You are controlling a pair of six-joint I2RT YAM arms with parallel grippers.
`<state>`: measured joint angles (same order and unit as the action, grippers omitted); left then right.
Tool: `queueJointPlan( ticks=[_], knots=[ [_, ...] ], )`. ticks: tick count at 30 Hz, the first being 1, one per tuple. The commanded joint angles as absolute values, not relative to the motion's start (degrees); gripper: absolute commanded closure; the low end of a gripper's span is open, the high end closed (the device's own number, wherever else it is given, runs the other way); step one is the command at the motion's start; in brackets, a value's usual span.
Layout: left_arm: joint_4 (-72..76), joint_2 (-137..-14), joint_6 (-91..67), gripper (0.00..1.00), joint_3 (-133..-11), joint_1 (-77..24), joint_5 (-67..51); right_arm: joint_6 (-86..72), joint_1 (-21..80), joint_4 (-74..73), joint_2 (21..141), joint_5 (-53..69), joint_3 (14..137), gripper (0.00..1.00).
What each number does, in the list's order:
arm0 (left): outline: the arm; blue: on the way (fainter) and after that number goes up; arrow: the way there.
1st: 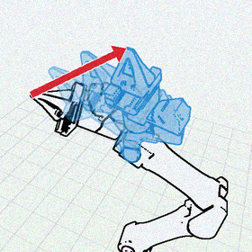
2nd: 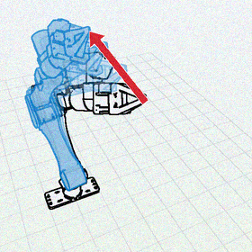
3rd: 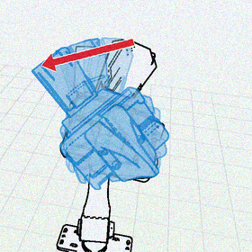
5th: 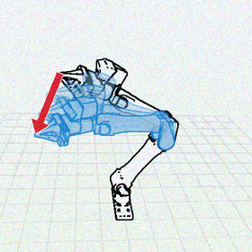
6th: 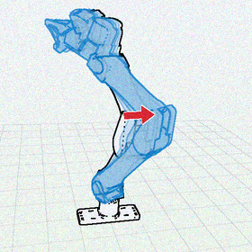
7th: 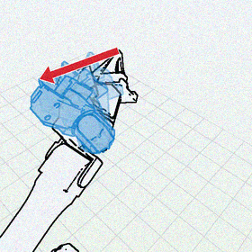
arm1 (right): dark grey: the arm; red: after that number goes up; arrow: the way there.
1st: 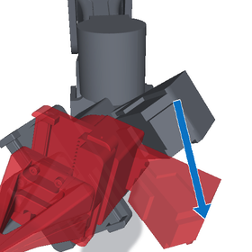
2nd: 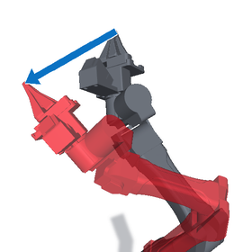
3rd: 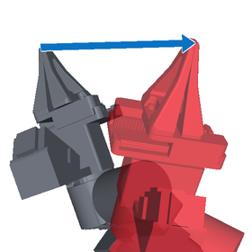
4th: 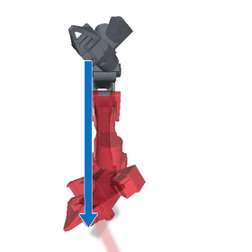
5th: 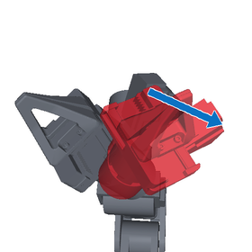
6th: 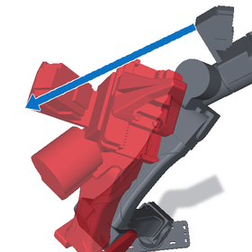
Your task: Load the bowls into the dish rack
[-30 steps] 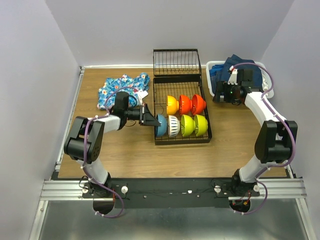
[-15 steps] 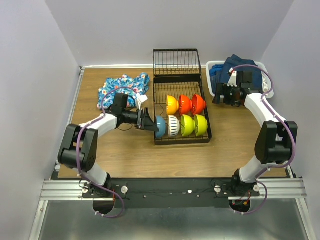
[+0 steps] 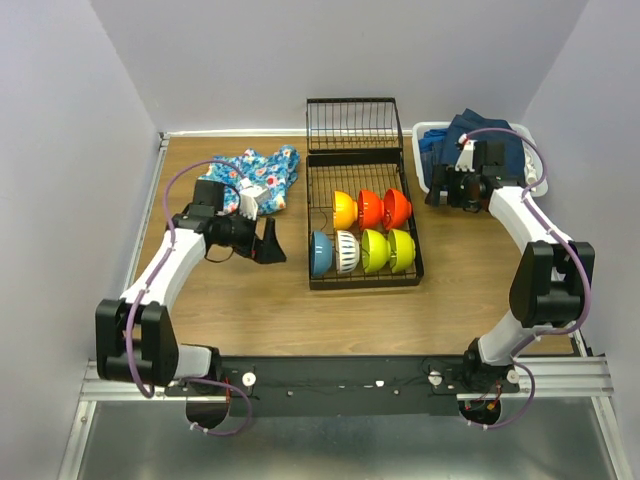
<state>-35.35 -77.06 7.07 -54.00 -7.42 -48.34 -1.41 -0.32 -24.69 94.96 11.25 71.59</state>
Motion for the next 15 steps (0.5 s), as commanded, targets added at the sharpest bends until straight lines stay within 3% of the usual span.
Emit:
queueJointPlan(
  ticks=[1, 3, 7, 15],
  knots=[
    [-29.4, -73.4, 7.5, 0.01, -57.1, -5.5, -11.2, -0.9, -0.1, -20.0, 92.9, 9.8, 71.0, 0.0],
    [-27.8, -75.1, 5.9, 0.01, -59.1, -3.7, -3.7, -3.2, -0.1, -19.1, 92.0, 7.2, 70.6, 0.0],
    [-28.0, -79.4, 1.8, 0.01, -66.2, 2.4, -2.7, -7.6, -0.1, -17.8, 88.8, -6.1, 68.7, 0.0],
    [-27.9, -86.1, 2.1, 0.01, -75.8, 2.5, -3.2, -6.9, -0.1, -16.3, 75.7, -6.6, 60.4, 0.0]
  ],
)
